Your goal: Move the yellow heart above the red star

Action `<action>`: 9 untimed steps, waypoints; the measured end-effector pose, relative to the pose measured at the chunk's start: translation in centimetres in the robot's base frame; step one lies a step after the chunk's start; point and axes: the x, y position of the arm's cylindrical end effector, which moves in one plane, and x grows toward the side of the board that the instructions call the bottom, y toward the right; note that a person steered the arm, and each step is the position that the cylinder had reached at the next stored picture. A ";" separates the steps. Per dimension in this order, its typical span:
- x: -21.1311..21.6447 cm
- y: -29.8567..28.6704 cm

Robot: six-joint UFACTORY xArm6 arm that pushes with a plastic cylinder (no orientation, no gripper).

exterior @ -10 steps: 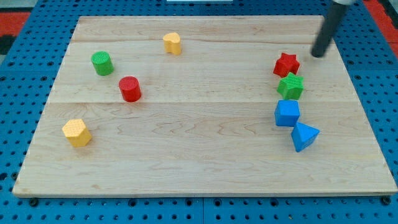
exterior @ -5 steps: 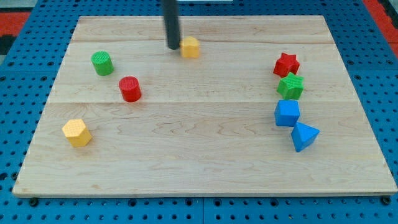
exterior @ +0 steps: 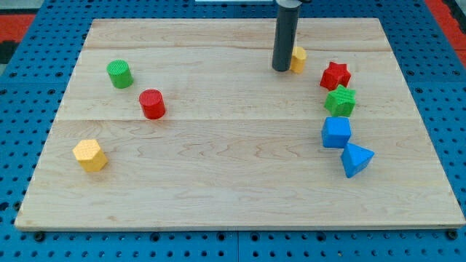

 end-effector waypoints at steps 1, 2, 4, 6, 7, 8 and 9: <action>-0.5 3.0; -0.5 4.2; -2.7 -3.6; -4.7 2.2; -4.5 4.0; -4.5 4.1; -4.8 1.2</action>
